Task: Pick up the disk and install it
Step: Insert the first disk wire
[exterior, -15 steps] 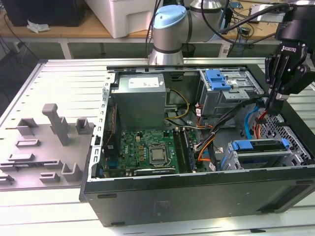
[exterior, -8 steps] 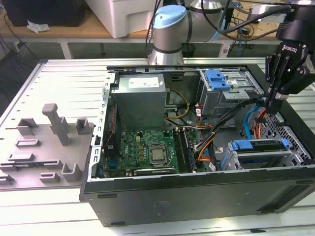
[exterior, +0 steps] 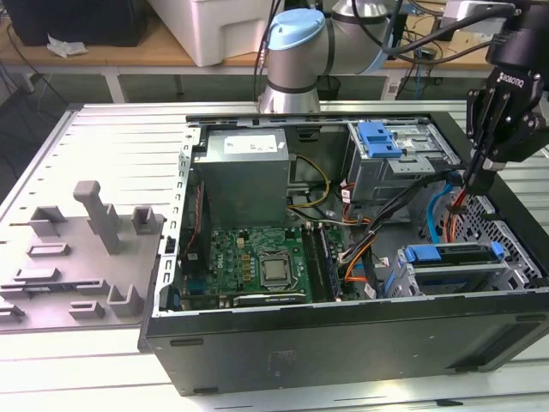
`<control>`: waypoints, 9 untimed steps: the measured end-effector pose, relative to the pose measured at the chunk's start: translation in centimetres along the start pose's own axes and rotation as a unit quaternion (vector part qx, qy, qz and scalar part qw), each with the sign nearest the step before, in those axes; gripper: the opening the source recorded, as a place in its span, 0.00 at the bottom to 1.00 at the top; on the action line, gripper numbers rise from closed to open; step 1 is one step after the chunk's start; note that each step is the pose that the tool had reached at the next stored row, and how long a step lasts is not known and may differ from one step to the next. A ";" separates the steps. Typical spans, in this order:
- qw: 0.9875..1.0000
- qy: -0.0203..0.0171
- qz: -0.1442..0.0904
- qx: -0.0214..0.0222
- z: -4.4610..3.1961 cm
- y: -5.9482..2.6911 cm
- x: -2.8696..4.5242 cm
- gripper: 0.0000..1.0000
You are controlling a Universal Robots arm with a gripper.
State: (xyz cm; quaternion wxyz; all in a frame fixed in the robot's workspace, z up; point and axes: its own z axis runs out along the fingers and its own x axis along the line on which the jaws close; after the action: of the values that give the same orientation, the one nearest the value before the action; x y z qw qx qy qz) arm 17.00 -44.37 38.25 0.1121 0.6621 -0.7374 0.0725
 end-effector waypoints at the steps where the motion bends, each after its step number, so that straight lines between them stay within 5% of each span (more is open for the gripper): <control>1: 1.000 -0.002 0.000 0.000 -0.02 0.03 0.17 0.17; 9: 1.000 -0.021 0.000 0.003 0.25 0.30 1.74 0.17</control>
State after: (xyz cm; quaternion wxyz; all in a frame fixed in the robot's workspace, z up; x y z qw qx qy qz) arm 16.52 -46.07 38.47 0.0945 0.6638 -0.7394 0.0614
